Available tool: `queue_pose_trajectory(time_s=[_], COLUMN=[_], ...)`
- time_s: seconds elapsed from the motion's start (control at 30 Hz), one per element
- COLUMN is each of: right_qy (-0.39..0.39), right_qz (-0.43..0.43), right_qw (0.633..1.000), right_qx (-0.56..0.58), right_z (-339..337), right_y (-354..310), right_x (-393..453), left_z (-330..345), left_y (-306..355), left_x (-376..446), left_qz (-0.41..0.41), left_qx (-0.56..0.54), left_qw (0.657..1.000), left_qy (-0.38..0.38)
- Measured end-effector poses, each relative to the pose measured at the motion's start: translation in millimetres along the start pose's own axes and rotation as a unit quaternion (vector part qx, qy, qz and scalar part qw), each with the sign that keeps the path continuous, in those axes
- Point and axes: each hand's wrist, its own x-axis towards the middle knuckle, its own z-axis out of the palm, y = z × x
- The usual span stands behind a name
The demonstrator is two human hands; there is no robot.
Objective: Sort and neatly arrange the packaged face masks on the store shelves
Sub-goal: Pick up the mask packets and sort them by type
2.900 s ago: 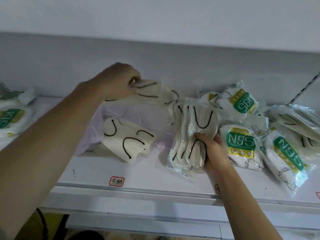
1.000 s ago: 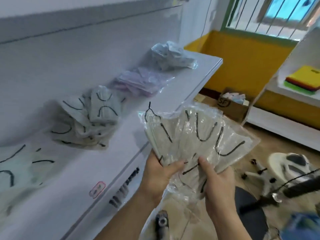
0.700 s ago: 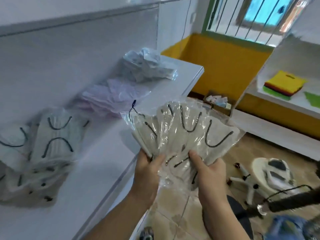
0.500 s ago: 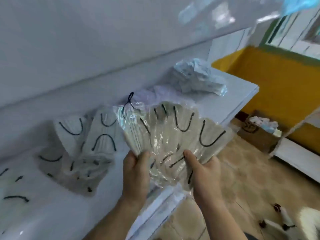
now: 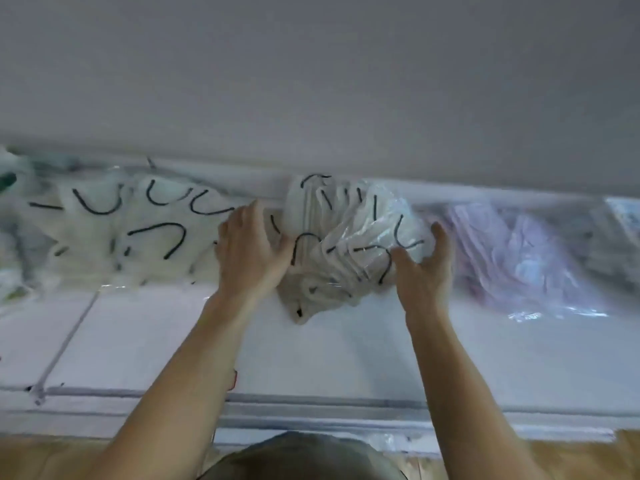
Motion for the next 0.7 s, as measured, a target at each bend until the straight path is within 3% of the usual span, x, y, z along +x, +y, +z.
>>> queue_pose_trajectory(time_s=[0.13, 0.3, 0.5, 0.7], right_qy=[-0.067, -0.116, -0.223, -0.242], right_qz=[-0.113, -0.251, -0.259, -0.279], right_qw=[0.985, 0.929, 0.886, 0.874], right_qx=[-0.115, -0.245, -0.313, -0.315], right_z=[-7.2, 3.6, 37.6, 129.5], right_y=[-8.8, -22.5, -39.2, -67.6], right_x=[-8.6, -19.9, -69.2, -152.2], left_z=[-0.7, -18.2, -49.6, -134.1], left_y=[0.7, -9.6, -54.1, -137.4], left_x=[-16.8, -38.1, -49.5, -56.1], left_qz=[-0.02, -0.021, -0.009, 0.026], left_qx=[0.032, 0.033, 0.063, 0.084], left_qw=[0.999, 0.998, 0.996, 0.993], left_qy=[-0.006, 0.041, 0.068, 0.075])
